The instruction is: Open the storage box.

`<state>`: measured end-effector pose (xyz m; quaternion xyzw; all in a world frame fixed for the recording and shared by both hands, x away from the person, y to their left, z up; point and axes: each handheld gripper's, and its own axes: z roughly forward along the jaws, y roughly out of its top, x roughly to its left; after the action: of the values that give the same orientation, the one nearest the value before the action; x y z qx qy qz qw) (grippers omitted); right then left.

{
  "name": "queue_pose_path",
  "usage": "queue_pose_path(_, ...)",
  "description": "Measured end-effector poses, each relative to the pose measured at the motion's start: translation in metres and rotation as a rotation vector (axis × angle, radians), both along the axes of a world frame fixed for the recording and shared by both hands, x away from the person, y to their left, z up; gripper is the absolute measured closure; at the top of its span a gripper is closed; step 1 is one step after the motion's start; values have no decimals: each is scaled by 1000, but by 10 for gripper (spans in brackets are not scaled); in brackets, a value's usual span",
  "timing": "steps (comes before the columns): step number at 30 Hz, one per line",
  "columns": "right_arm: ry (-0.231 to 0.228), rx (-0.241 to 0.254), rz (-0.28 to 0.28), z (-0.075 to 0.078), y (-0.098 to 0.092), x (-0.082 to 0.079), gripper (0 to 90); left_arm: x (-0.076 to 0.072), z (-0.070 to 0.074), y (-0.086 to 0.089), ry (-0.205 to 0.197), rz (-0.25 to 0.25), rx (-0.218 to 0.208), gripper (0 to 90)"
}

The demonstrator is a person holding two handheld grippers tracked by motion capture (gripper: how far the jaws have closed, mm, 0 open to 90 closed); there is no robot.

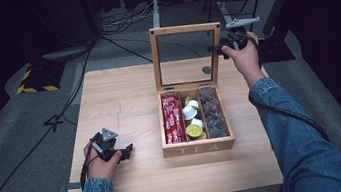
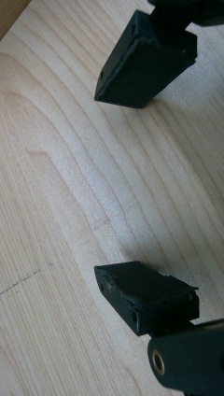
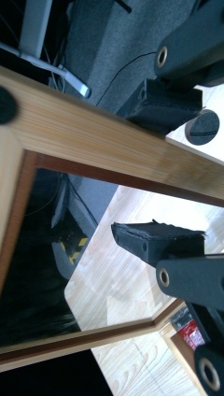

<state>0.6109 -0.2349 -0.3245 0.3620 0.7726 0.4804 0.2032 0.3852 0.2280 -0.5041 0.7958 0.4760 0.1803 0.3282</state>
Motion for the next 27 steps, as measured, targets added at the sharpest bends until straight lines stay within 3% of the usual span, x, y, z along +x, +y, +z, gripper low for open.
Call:
queue_pose_path(11,18,9,-27,-14,4,7,355,0,0,0,4,-1,2,143)
queue_pose_path(19,25,-3,-36,-14,9,9,274,0,0,0,4,-1,2,143)
queue_pose_path(24,29,0,-57,-13,8,6,163,0,0,0,4,-1,2,142)
queue_pose_path(27,27,-3,-55,-9,5,1,157,0,0,0,4,-1,3,142)
